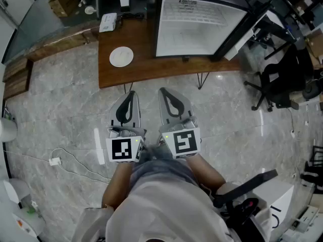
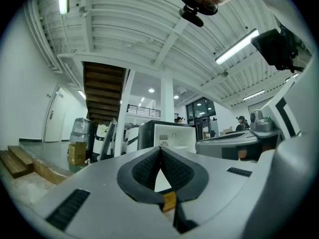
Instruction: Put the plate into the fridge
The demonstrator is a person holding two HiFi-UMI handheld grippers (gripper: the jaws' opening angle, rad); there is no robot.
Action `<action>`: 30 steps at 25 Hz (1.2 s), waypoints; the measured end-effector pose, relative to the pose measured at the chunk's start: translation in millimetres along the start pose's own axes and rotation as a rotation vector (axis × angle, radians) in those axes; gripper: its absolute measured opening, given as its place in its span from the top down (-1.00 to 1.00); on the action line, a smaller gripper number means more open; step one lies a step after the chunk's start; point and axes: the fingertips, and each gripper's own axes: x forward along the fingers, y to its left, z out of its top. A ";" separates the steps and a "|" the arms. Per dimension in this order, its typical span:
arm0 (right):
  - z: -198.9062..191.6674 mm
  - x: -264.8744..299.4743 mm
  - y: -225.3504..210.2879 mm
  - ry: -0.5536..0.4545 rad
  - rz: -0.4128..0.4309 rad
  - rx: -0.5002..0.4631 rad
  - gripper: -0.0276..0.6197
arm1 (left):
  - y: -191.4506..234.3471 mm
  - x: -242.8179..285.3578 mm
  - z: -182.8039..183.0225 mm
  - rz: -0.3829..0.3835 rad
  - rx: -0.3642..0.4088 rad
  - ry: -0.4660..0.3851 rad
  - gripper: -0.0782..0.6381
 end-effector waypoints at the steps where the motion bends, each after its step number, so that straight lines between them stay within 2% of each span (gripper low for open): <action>1: 0.7 -0.1 0.0 -0.004 0.001 -0.006 0.87 | -0.7 -0.1 0.4 -0.002 0.000 -0.002 0.73; 9: 2.5 -0.8 3.5 -0.015 0.013 -0.039 0.86 | 0.1 -2.3 0.3 0.006 -0.006 -0.006 0.73; 16: 1.5 12.2 -12.6 -0.021 0.039 -0.006 0.86 | -0.7 16.1 -2.9 0.016 -0.015 -0.011 0.73; 19: -13.6 21.3 -26.5 0.022 0.051 -0.012 0.86 | 1.0 30.4 -12.0 0.027 -0.017 -0.003 0.73; 21: -28.9 30.5 -34.4 0.071 0.066 0.017 0.86 | 5.4 41.7 -25.8 0.032 0.001 0.014 0.73; 25: -49.6 50.9 -34.5 0.119 0.099 0.036 0.86 | 34.8 54.9 -52.3 0.069 0.017 0.074 0.73; 30: -68.6 105.7 -19.9 0.150 0.129 0.031 0.85 | 98.8 86.4 -75.8 0.093 0.026 0.130 0.73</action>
